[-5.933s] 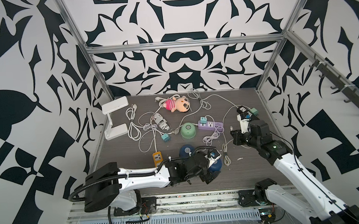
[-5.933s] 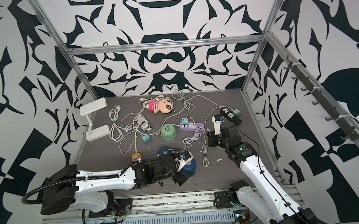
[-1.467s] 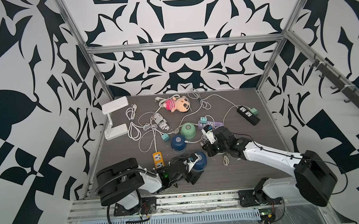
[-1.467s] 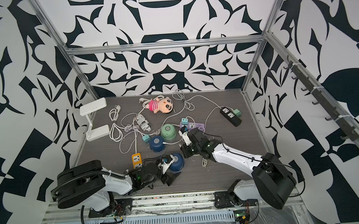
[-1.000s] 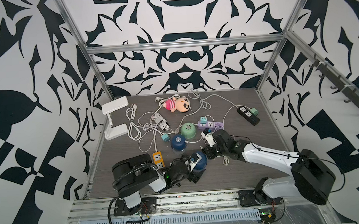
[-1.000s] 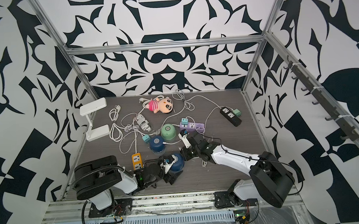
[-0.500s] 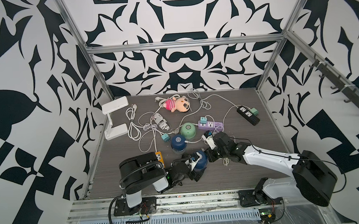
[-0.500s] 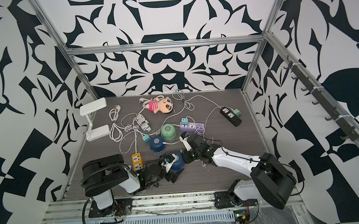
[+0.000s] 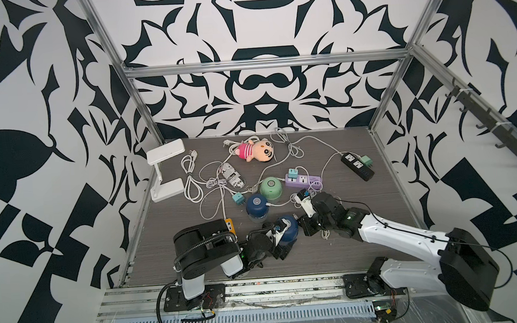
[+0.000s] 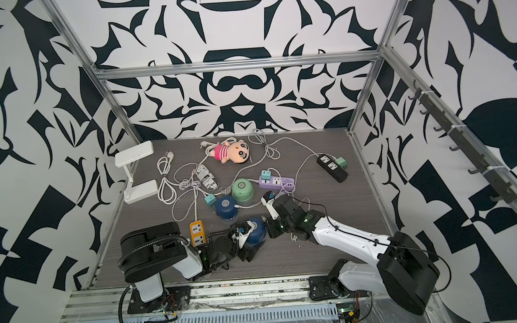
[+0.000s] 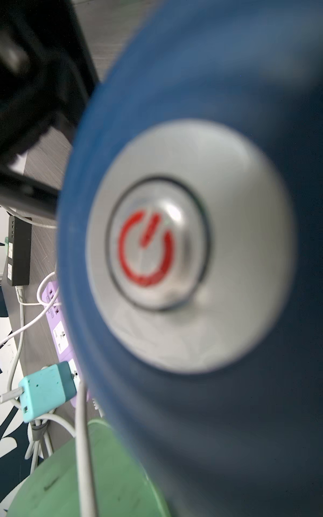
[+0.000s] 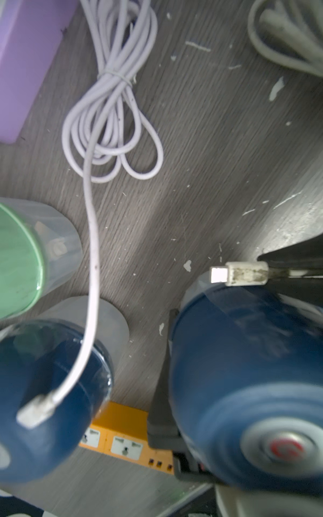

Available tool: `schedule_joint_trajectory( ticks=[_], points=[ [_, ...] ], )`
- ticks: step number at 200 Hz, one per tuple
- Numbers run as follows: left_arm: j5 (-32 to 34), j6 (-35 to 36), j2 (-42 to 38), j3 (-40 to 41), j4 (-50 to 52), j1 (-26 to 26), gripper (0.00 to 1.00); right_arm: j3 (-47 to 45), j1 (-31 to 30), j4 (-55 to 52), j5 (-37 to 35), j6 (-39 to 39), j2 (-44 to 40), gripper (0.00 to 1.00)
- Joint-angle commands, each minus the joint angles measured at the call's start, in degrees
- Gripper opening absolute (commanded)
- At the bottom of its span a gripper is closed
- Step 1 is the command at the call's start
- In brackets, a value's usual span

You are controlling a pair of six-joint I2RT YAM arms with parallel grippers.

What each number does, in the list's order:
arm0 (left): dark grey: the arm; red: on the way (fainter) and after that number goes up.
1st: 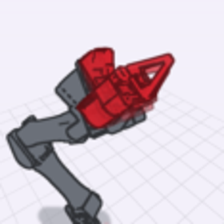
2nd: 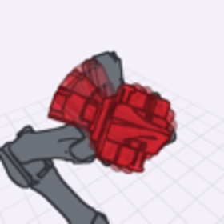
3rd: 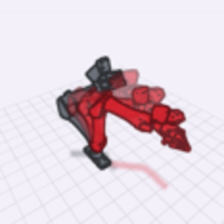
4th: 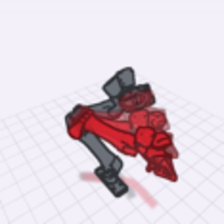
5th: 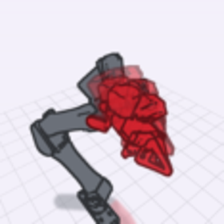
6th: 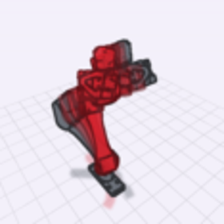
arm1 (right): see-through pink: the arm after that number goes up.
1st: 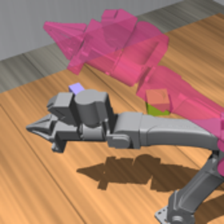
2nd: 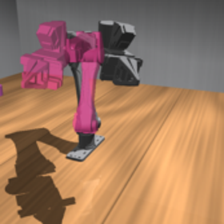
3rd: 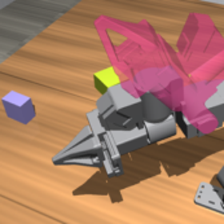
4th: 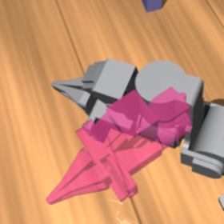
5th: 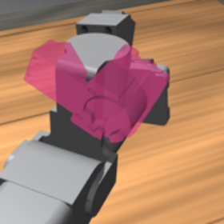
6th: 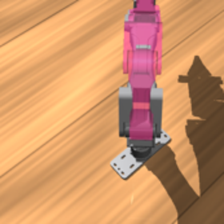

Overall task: Charge the cordless meat grinders
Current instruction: Pick up the cordless meat grinder at the center of the board, then insert the charging cable into the cordless meat grinder.

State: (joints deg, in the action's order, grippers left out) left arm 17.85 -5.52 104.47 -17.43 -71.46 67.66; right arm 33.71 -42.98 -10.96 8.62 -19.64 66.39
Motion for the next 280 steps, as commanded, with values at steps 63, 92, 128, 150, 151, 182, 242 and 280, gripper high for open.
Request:
schedule_joint_trajectory(
  ticks=[63, 92, 128, 150, 151, 182, 242, 280],
  points=[
    [-4.72, 3.76, -11.88, -3.81, 8.15, -6.37, 0.65, 13.8, -0.48, -23.53, -6.22, 7.58, -9.53, 0.0],
    [-8.09, 6.85, -15.54, -5.82, 13.45, -8.62, 0.63, 18.08, -1.15, -27.88, -3.49, 9.4, -10.69, 0.0],
    [-12.05, 9.13, -19.26, -8.11, 20.17, -10.95, 0.62, 23.29, -3.92, -32.57, -3.23, 11.17, -8.91, 0.0],
    [-13.18, 10.89, -21.16, -9.36, 24.01, -11.06, 0.61, 25.7, -6.13, -34.31, -3.8, 11.46, -6.67, 0.0],
    [-13.23, 10.97, -21.28, -9.41, 24.18, -11.06, 0.61, 25.79, -6.23, -34.39, -3.75, 11.46, -6.52, 0.0],
    [-13.63, 12.1, -23.24, -10.14, 26.84, -11.15, 0.61, 27.79, -8.81, -35.2, -4.51, 11.89, -4.13, 0.0],
    [-14.46, 13.38, -25.0, -9.82, 28.1, -11.18, 0.59, 27.9, -9.09, -34.04, -5.52, 12.3, -4.52, 0.0],
    [-14.59, 13.87, -25.95, -9.47, 28.22, -11.19, 0.59, 27.64, -9.05, -34.11, -5.81, 12.27, -4.32, 0.0]
  ],
)
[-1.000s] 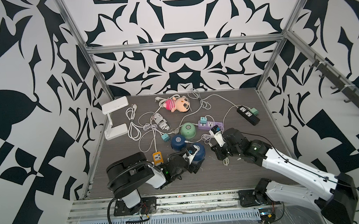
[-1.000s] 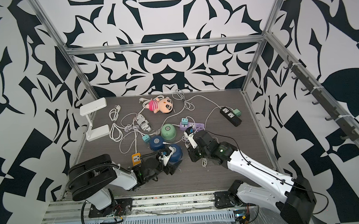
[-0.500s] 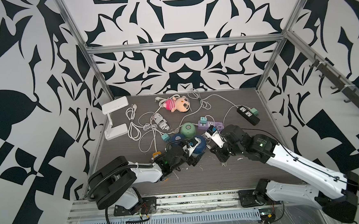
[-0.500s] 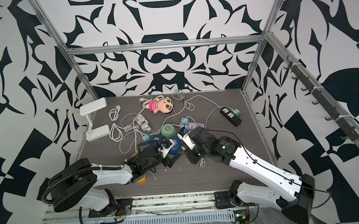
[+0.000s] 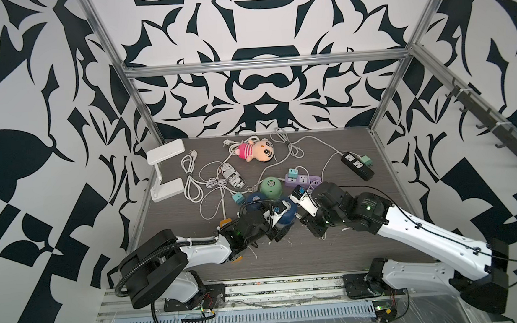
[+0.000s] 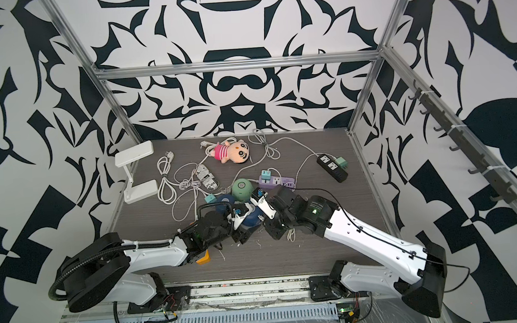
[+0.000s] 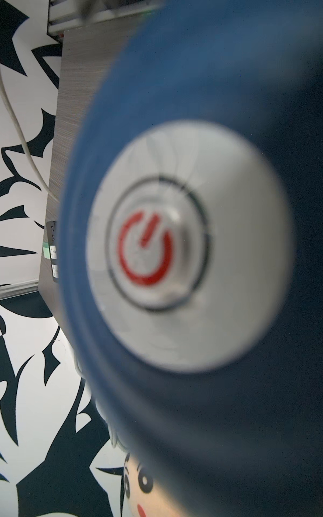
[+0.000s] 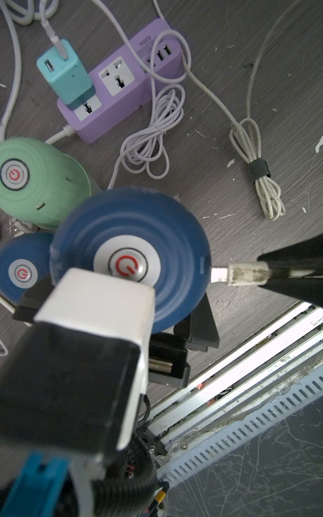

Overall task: Charge the cordless meat grinders
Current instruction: Insert the charging cable into the cordless meat grinder.

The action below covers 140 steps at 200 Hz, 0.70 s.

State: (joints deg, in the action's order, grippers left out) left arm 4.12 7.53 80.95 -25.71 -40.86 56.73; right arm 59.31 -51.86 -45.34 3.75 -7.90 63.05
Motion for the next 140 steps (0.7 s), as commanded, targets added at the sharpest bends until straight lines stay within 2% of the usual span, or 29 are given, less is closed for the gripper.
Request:
schedule_joint_trajectory(
  ticks=[1, 140],
  points=[
    [-0.87, 0.82, -2.45, -1.19, -2.38, -0.24, 0.59, 2.09, -0.18, 0.26, -0.94, 0.57, -0.94, 0.0],
    [-2.89, 1.72, -4.02, -1.04, 0.14, -0.22, 0.57, 2.11, -0.23, 3.51, -1.04, 0.32, -0.79, 0.0]
  ],
)
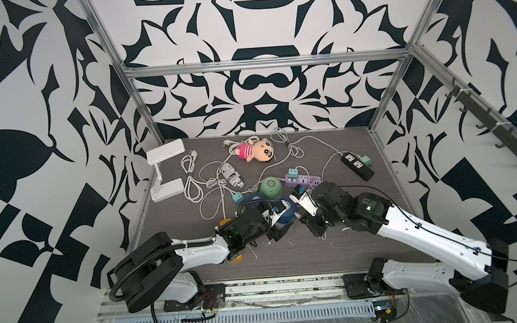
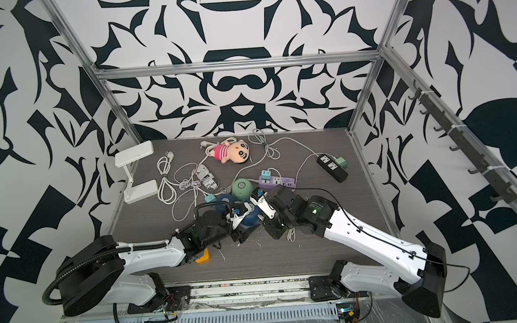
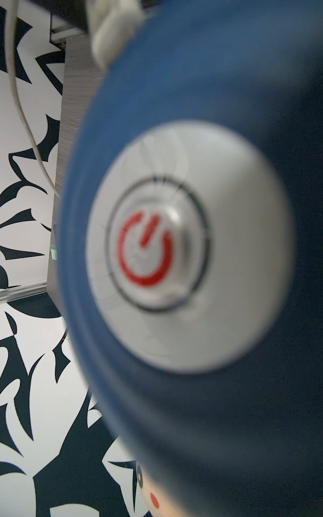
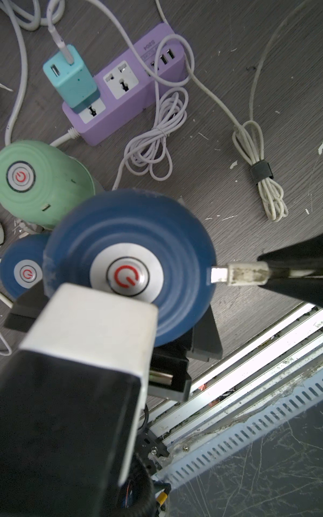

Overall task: Charge the cordless meat grinders
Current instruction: Insert the charging cable into the cordless meat grinder.

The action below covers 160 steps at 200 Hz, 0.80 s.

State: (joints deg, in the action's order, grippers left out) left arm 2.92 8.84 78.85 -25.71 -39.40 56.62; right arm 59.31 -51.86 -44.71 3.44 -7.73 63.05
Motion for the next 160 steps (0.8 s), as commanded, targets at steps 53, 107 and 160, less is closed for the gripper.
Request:
schedule_joint_trajectory(
  ticks=[53, 107, 160],
  points=[
    [-2.61, 0.84, -2.12, -1.53, 0.63, -0.06, 0.55, 2.81, -0.23, 3.22, -0.37, -0.25, 0.88, 0.0],
    [-2.92, 1.51, -1.93, -2.21, 2.25, 0.82, 0.53, 3.36, -0.18, 6.51, 1.81, -0.8, 2.78, 0.0],
    [-2.04, 3.27, -1.79, -2.65, 4.02, 3.1, 0.51, 4.88, -0.12, 8.67, 2.49, 0.3, 4.51, 0.0]
  ],
)
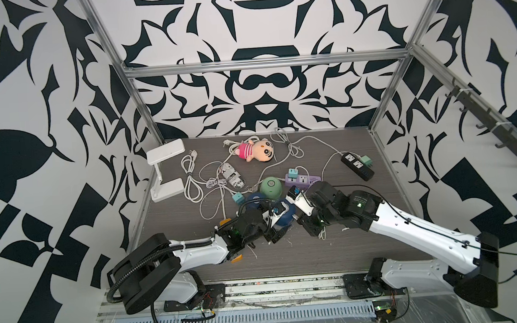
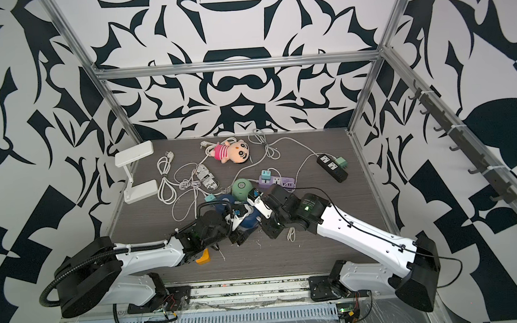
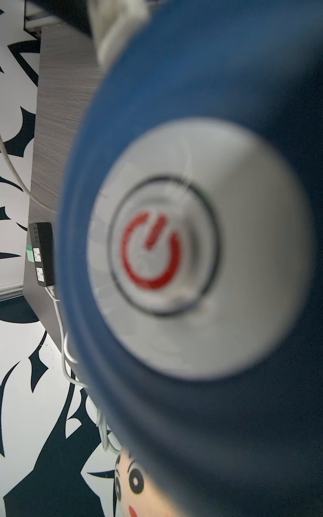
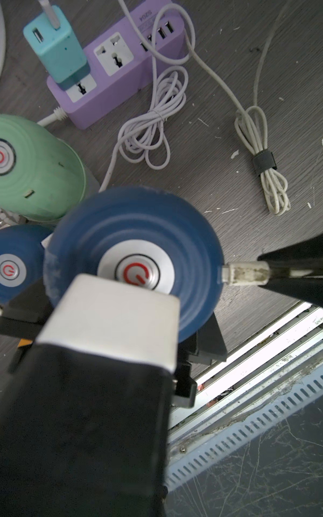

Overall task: Charge the cordless meat grinders
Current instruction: Insert the charging cable into the cordless meat grinder.

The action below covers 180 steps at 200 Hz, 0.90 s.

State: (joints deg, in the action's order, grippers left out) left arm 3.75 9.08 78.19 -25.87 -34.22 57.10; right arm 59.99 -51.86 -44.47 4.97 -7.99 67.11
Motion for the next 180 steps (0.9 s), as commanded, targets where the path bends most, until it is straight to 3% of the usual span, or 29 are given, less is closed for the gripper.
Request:
schedule_joint_trajectory(
  ticks=[1, 116, 166, 180],
  points=[
    [-2.87, 3.08, -1.12, -2.51, -1.14, 2.68, 0.51, 4.23, -0.1, 8.43, 0.89, 0.59, 0.51, 0.0],
    [-0.61, 5.07, -0.01, -3.84, 1.05, 8.55, 0.48, 6.26, 2.67, 16.62, 7.48, -2.21, 5.43, 0.0],
    [3.93, 2.39, 0.8, -2.94, -0.1, 8.72, 0.48, 6.59, 3.88, 11.76, 5.59, -0.1, 3.99, 0.0],
    [5.78, 1.06, 1.32, -1.73, -2.68, 7.86, 0.48, 6.06, 5.17, 8.57, 5.05, 0.16, 2.56, 0.17]
  ],
)
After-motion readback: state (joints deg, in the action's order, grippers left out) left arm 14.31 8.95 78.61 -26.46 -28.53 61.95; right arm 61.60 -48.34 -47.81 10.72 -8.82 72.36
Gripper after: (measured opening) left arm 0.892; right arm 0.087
